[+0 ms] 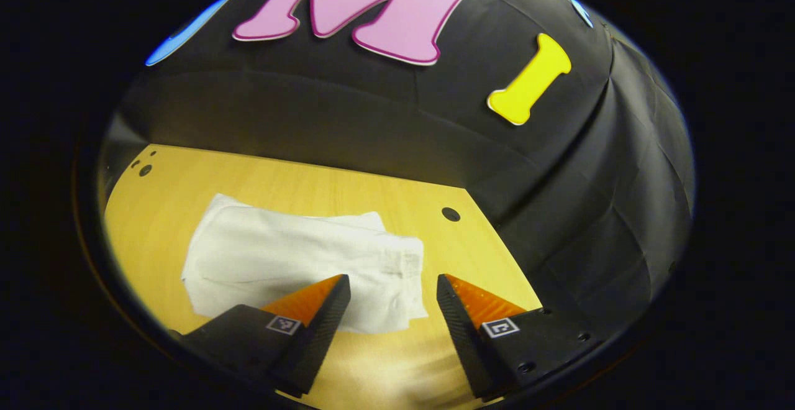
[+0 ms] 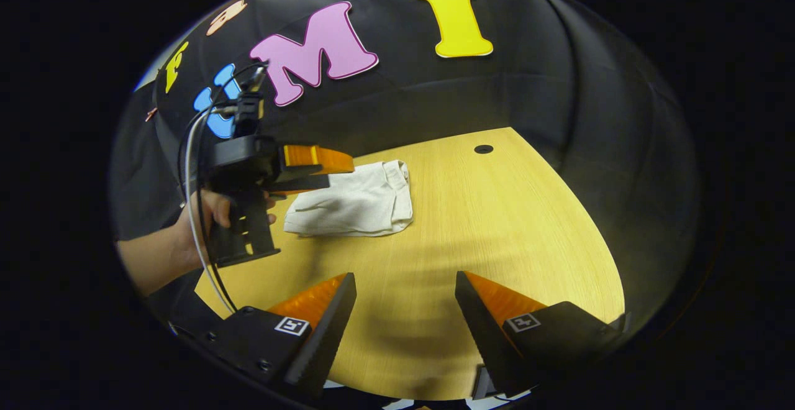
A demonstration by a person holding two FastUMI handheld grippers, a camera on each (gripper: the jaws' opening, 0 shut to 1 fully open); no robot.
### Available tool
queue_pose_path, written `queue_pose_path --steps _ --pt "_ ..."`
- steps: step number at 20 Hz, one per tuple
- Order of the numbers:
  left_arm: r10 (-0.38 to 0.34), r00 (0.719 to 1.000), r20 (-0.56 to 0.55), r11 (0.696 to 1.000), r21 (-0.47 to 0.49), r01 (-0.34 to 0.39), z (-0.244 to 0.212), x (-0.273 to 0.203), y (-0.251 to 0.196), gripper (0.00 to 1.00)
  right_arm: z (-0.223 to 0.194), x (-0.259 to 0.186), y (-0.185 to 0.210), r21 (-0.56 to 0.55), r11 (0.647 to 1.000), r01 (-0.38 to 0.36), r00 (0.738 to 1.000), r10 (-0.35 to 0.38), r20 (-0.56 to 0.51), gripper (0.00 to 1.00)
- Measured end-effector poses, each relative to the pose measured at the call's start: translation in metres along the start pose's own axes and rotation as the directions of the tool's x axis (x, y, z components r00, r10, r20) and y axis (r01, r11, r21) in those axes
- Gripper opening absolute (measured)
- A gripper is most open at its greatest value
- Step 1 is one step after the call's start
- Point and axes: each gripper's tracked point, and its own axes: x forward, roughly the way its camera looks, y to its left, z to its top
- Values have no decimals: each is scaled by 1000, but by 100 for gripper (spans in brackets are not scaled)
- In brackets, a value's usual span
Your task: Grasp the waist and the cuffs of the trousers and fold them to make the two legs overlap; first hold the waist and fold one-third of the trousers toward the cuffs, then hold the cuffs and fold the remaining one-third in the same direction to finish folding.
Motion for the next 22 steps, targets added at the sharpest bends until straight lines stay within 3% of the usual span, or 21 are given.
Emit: queue_pose_path --steps 1,5,9,14,20,22 --pt "17 999 27 1000 19 -18 3 -17 8 95 1 2 3 8 1000 1 1000 -1 2 99" --pt "84 985 149 993 65 -95 12 -98 39 96 10 9 21 14 1000 21 999 -22 28 98" --pt "120 963 242 993 -44 -113 -7 -181 56 96 16 13 41 -1 998 57 997 -57 59 99" --pt "203 934 295 979 -64 -192 -38 -266 90 96 19 -1 80 -32 998 62 993 -58 105 98" --pt "271 894 358 962 -75 -261 -43 -324 122 96 10 -25 126 -69 996 53 985 -40 167 98" --pt "267 900 345 964 -88 -252 -48 -331 123 96 6 -34 144 -102 994 41 983 -22 181 98"
